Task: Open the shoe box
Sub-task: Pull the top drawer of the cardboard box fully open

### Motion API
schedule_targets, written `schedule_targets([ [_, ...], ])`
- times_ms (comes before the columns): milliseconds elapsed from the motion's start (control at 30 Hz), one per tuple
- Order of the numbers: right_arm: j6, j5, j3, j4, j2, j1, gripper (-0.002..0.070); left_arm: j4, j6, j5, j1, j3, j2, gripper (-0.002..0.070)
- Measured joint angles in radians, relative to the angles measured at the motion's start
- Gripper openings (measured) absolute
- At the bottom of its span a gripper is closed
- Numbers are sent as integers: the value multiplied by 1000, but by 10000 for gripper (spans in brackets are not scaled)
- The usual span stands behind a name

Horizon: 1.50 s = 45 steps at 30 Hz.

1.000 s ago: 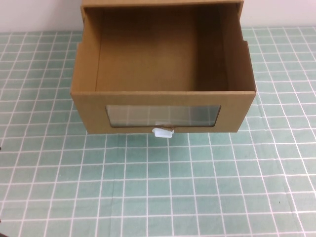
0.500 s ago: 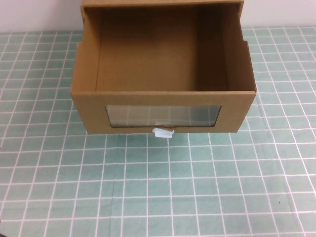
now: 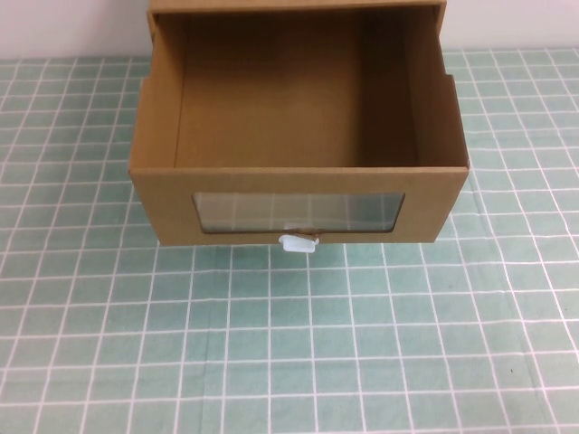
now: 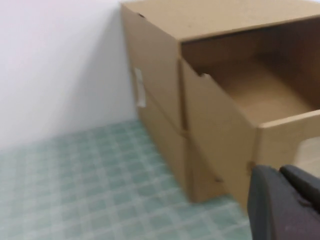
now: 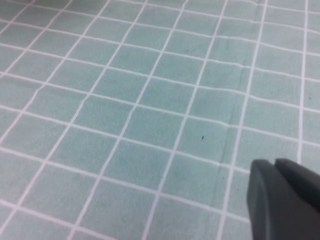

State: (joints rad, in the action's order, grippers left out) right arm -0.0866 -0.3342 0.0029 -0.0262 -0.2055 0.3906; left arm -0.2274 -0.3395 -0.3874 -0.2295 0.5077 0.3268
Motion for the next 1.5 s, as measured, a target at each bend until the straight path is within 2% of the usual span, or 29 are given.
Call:
schedule_targets([
  [167,0,8,0,0,0,0,-13,135,6,53,0,-106,-68,-5],
  [367,0,12,0,0,0,0,-13,160,79,116,0,-338,-218,-5],
  [600,0,13,0,0,0,0,-13,161,195,103,0,-525,-319,-5],
  [767,0,13,0,0,0,0,-13,161,248,31,0,-533,-335,-5],
  [1500,0,13,2,0,0,0,-13,161,259,26,0,-533,-338,-5],
])
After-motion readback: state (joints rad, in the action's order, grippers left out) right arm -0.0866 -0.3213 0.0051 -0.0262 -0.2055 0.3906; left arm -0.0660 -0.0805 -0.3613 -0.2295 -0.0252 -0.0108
